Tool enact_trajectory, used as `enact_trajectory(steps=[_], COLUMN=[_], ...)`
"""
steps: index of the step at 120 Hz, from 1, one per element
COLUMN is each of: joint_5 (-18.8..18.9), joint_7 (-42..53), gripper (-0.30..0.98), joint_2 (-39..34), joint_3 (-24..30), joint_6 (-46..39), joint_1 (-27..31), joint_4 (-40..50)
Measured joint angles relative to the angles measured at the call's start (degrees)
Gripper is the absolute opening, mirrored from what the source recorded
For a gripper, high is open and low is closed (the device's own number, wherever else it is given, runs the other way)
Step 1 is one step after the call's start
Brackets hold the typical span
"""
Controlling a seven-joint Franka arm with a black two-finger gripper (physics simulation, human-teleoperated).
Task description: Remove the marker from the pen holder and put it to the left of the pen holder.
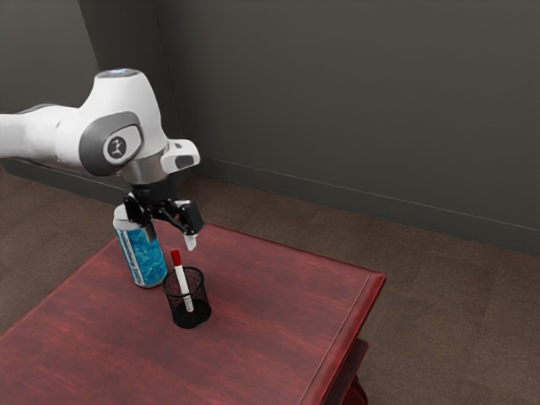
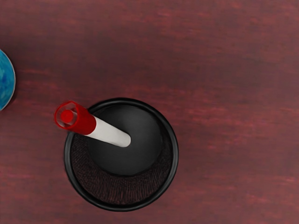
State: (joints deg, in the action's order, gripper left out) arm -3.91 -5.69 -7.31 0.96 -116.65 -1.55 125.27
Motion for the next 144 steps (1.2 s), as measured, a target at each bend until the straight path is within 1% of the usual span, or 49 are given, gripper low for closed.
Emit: enact_trajectory(steps=[16, 68, 144], joint_5=[-0.4, -0.2, -0.1], joint_7=[0.4, 3.6, 6.3], gripper=[0.69, 0.69, 0.69], joint_2=[0.4, 6.6, 11.1], joint_3=[-0.1, -0.1, -0.7], joint_6=[-2.3, -7.2, -9.5], joint_1=[1.3, 3.2, 3.3], joint_4=[0.4, 0.1, -1.2])
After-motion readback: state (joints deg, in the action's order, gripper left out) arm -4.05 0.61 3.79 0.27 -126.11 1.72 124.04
